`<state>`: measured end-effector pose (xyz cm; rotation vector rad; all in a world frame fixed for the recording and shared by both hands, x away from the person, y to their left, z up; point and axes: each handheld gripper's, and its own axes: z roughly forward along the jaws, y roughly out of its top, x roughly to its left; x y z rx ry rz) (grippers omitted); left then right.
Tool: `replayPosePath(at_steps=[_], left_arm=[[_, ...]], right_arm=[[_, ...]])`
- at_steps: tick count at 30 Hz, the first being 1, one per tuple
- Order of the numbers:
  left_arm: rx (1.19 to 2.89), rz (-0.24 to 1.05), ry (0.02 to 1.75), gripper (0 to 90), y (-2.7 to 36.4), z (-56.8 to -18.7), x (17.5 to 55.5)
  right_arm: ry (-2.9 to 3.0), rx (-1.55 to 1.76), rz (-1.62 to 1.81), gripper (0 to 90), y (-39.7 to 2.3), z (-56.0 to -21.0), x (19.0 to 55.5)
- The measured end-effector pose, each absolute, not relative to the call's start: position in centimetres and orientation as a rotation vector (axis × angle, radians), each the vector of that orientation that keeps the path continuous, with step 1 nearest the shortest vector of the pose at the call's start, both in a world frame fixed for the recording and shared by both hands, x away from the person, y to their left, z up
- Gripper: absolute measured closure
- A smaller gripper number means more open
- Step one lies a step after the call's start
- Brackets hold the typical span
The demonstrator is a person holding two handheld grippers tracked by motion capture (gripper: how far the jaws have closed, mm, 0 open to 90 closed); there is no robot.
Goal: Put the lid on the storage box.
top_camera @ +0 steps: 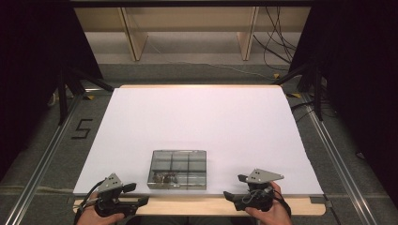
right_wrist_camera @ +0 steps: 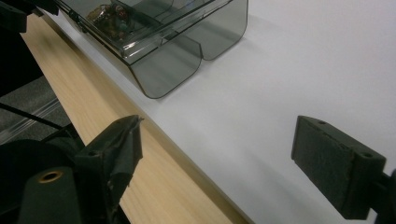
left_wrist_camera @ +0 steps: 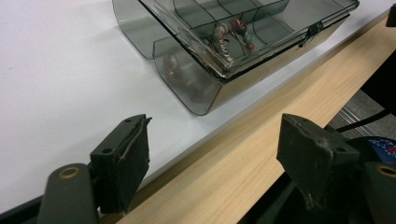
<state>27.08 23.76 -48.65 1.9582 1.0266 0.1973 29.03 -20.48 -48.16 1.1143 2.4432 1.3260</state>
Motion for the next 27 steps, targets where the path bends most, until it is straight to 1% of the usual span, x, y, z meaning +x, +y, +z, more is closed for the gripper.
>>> replayPosePath(at_steps=[1, 6, 11, 16, 18, 27], left_arm=[[1.94, 0.196, 1.032, 24.1, 23.6, -48.7, 27.1], [1.96, 0.194, 1.031, 22.5, 23.7, -48.7, 27.1], [1.952, 0.197, 1.039, 21.1, 23.6, -48.7, 27.1], [1.956, 0.2, 1.027, 21.0, 23.6, -48.8, 27.1], [1.957, 0.201, 1.026, 21.0, 23.6, -48.8, 27.1], [1.963, 0.204, 1.019, 21.0, 23.6, -48.8, 27.1]], right_arm=[[2.43, 1.102, 1.312, 16.8, -20.7, -48.2, 29.0], [2.431, 1.139, 1.345, 16.2, -20.8, -48.5, 28.3], [2.436, 1.089, 1.312, 16.2, -21.2, -48.7, 28.0], [2.447, 1.12, 1.297, 16.2, -21.1, -48.7, 27.3], [2.47, 1.049, 1.295, 16.2, -21.2, -48.9, 27.4], [2.477, 1.066, 1.275, 16.3, -21.2, -48.9, 26.6]])
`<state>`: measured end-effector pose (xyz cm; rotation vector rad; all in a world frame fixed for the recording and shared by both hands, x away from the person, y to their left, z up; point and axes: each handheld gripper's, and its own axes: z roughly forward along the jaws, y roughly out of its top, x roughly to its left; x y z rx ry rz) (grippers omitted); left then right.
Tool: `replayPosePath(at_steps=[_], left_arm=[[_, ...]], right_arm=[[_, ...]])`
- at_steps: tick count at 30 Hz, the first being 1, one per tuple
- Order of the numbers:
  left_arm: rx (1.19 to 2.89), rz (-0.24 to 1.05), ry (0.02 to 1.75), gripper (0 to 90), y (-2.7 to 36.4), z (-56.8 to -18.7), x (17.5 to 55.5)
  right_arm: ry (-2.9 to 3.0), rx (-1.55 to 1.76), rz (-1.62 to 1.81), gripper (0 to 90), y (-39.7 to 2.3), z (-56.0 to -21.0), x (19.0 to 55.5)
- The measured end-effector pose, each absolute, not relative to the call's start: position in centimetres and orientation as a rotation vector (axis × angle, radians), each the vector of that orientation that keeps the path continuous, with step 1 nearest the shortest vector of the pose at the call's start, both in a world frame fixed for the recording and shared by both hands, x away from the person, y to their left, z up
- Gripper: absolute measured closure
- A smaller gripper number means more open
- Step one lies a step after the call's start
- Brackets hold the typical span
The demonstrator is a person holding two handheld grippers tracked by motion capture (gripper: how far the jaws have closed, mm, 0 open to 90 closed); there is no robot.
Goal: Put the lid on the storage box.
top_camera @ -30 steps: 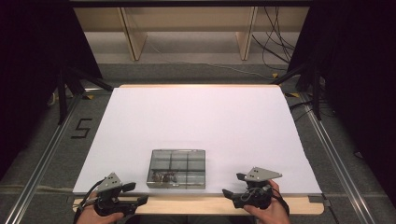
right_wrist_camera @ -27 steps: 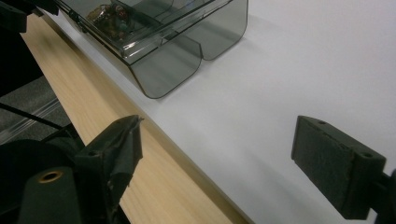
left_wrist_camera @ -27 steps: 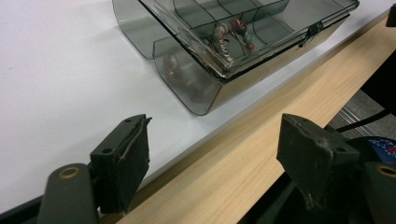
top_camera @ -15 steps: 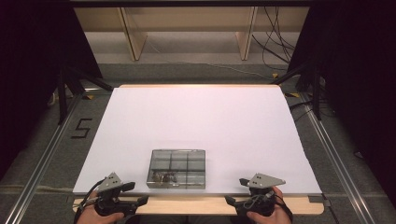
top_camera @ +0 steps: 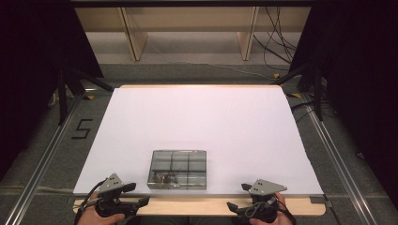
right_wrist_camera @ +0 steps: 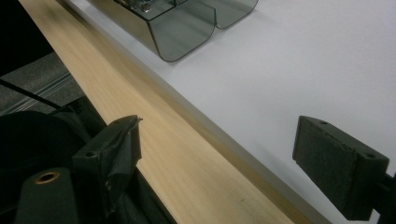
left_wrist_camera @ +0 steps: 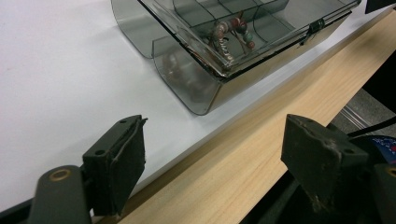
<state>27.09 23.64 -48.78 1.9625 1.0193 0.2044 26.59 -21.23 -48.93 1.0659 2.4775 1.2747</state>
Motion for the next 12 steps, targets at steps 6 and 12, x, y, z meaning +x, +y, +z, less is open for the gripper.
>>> replayPosePath(at_steps=[6, 12], left_arm=[[1.967, 0.203, 1.02, 21.0, 23.59, -48.8, 27.07], [1.953, 0.209, 1.024, 21.0, 23.54, -48.88, 27.12]], right_arm=[[2.465, 1.049, 1.248, 16.3, -21.42, -48.95, 26.54], [2.458, 1.038, 1.241, 16.4, -21.54, -49.03, 26.66]])
